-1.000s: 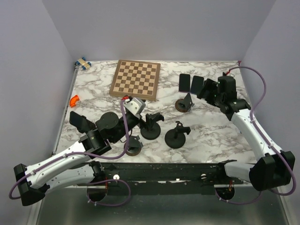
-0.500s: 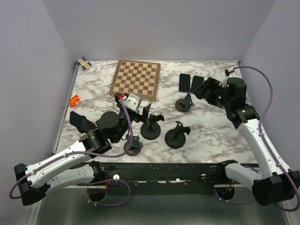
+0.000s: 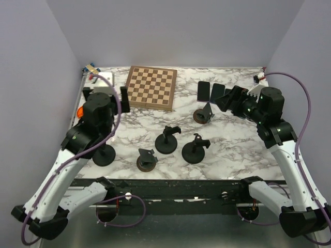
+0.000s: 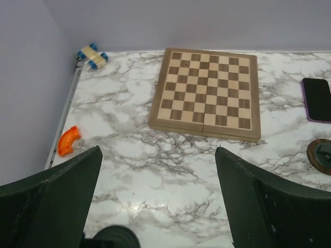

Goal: Remove the phone from the phone stand

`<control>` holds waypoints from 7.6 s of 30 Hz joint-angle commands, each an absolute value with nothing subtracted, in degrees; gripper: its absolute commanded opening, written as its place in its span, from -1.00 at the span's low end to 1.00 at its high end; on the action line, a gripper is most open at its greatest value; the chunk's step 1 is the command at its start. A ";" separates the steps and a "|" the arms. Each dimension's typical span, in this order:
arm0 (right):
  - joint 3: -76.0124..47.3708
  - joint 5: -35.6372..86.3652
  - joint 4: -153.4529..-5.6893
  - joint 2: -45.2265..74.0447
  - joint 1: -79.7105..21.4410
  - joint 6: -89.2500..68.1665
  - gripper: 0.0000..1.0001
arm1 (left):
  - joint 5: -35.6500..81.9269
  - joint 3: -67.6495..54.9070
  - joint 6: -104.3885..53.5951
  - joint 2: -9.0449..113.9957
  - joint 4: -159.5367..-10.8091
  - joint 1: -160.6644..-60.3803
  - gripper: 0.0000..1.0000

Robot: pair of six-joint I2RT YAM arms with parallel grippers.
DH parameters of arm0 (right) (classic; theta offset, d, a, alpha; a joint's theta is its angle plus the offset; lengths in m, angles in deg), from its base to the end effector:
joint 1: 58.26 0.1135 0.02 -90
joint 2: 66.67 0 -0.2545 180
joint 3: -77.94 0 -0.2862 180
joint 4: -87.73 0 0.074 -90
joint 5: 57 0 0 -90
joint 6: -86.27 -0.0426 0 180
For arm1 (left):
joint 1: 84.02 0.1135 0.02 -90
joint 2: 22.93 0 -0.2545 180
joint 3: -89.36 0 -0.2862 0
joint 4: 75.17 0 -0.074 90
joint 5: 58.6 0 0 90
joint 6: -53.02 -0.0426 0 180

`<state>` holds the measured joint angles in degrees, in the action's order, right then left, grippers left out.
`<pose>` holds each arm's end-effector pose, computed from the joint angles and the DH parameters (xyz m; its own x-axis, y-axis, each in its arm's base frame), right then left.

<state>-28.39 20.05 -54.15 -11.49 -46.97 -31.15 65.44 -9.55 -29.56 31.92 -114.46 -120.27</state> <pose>0.2481 0.0593 0.3744 -0.4756 0.3627 -0.8014 -0.2014 0.8419 0.5006 0.2050 -0.1207 0.4234 -0.1871 0.0045 -0.9823 0.0263 0.9997 -0.0005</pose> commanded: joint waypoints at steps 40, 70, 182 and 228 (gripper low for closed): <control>-29.82 11.62 -55.69 -13.41 -47.11 -29.39 1.00 | 54.30 -32.46 -10.20 -1.03 -130.78 -83.10 0.10; -26.94 10.79 -53.36 -12.34 -47.10 -31.63 1.00 | -14.99 -28.10 -21.02 21.99 -96.68 -83.23 -0.96; 23.77 54.91 -49.23 48.27 0.27 -27.93 0.82 | 15.85 -31.22 -15.36 20.75 -93.55 -84.99 0.64; 8.66 30.08 -61.86 39.50 -12.82 -37.62 -0.99 | -10.59 -26.52 -14.87 40.62 -90.37 -92.14 -0.02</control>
